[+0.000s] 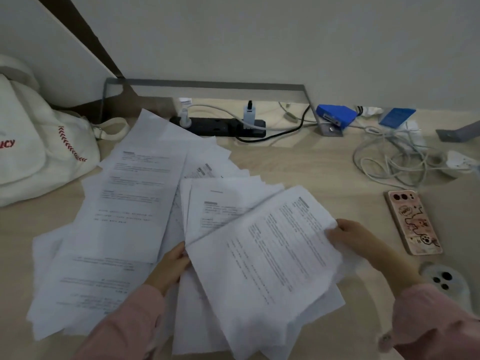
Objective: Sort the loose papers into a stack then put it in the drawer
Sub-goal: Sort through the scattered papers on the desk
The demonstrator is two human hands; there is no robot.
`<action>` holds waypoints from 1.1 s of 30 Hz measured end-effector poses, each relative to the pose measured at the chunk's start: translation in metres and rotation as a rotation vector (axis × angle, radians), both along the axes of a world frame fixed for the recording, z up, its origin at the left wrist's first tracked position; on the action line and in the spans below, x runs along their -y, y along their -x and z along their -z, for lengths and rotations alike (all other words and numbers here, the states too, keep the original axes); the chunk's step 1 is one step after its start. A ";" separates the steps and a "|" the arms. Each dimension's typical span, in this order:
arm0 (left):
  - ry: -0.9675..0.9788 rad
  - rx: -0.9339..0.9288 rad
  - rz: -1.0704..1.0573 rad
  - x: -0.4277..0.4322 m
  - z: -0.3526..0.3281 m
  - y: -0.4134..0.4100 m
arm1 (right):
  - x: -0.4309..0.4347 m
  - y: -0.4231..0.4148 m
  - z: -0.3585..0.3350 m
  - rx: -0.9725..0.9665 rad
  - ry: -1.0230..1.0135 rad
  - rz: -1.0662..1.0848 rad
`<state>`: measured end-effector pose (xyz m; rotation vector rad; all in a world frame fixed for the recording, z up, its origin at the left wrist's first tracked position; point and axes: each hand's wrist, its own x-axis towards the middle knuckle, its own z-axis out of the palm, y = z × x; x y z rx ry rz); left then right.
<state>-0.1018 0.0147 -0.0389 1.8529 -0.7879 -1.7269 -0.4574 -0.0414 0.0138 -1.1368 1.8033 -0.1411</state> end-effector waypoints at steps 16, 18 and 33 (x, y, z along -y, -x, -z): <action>0.110 -0.011 -0.021 0.004 -0.008 0.015 | 0.043 -0.126 0.018 -0.257 0.648 -0.362; 0.153 -0.002 -0.020 0.005 -0.014 0.014 | 0.040 -0.119 0.023 -0.180 0.567 -0.126; 0.532 -0.090 -0.116 0.034 -0.099 0.008 | 0.003 -0.098 -0.036 0.764 0.334 0.323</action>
